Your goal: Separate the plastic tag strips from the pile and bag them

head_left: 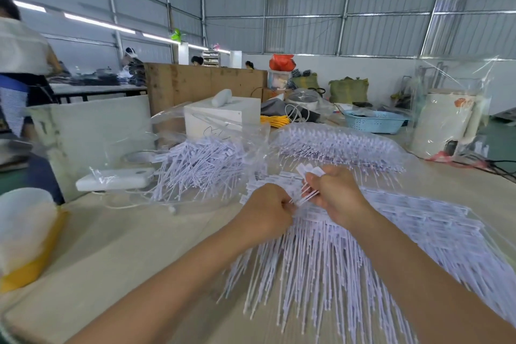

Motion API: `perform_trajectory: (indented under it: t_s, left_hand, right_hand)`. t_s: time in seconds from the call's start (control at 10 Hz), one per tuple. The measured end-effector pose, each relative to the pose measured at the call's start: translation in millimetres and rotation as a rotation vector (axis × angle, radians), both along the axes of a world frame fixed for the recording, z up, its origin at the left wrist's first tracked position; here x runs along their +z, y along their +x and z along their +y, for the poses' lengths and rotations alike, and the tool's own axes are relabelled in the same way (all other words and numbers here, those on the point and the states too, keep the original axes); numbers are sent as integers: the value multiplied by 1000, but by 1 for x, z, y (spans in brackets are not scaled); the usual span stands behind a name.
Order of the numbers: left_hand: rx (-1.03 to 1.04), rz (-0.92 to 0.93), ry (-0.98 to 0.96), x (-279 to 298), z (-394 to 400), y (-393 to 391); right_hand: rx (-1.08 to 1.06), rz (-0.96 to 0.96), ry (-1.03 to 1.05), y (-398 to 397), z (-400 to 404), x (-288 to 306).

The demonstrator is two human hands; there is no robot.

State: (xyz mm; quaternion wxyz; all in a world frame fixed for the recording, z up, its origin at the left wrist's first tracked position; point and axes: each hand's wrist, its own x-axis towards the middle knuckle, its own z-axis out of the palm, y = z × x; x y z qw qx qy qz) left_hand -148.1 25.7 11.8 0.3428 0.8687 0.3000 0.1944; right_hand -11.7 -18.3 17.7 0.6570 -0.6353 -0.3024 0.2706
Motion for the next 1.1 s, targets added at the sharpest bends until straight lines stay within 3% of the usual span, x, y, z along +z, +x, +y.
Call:
perform_trajectory:
  t_s: [0.1,0.2,0.4,0.5,0.6,0.9,1.1]
  left_hand:
    - [25,66,94,-3,10,-18]
    - [55,-17,62,-2,22,-32]
    - [431,-255,40,10,81,-72]
    - [604,-241,29,9,122,-65]
    - [706,-189,-10,6,149,-49]
    - [717,35,138,6,167,-12]
    - [764,300,294,-2,168,-13]
  right_hand:
    - [29,21,24,-15,7,-2]
    - [145,70,4,-24,8,-2]
    - [188,-183,-70,-10,-15,-8]
    - [180,-185,-74,-5,-13,-9]
    - [200,-190,-69,-10,-2,-8]
    - [256,-243,-74,-19,32,-16]
    - [259,-296,-69,-26,33,-21]
